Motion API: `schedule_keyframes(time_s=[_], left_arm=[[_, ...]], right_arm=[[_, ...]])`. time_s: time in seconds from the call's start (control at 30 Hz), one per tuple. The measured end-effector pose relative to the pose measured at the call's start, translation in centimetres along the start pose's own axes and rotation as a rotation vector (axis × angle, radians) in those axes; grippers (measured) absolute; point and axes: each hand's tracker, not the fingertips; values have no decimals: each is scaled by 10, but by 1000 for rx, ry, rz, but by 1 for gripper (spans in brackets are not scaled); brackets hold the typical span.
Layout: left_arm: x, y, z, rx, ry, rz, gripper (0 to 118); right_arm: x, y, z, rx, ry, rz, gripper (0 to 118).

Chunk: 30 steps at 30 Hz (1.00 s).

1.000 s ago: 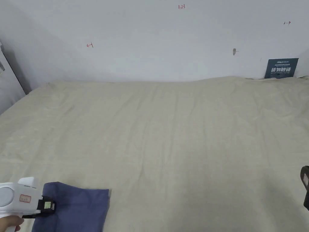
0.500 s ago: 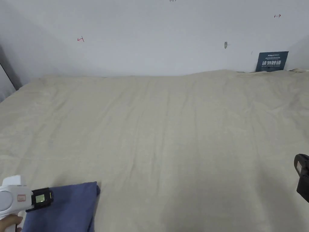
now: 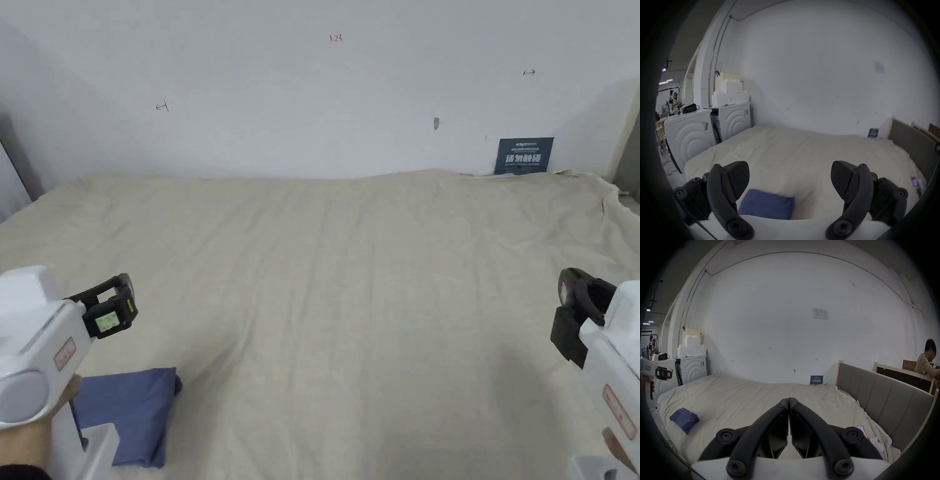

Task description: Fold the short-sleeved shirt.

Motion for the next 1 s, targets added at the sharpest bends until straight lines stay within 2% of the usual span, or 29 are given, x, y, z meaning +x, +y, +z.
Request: schedule_keyframes(time_s=[0.07, 0.23, 0.33, 0.37, 0.43, 0.57, 1.0], left_arm=[[22, 0, 17, 42, -14, 24, 97], [66, -18, 40, 196, -60, -33, 73], [89, -29, 53, 277, -95, -71, 25], [94, -31, 55, 283, -106, -80, 13], [105, -35, 57, 285, -126, -79, 2], [120, -39, 58, 279, -204, -82, 0], [134, -34, 60, 271, -224, -97, 0]], right_arm=[[9, -2, 1, 18, -4, 2, 0], [19, -2, 5, 40, -17, -19, 0], [21, -3, 7, 51, -26, -20, 0], [22, -3, 8, 52, -26, -21, 0], [20, -2, 10, 61, -26, -17, 0], [17, -1, 13, 74, -19, -8, 0], [12, -4, 17, 82, -9, -25, 0]])
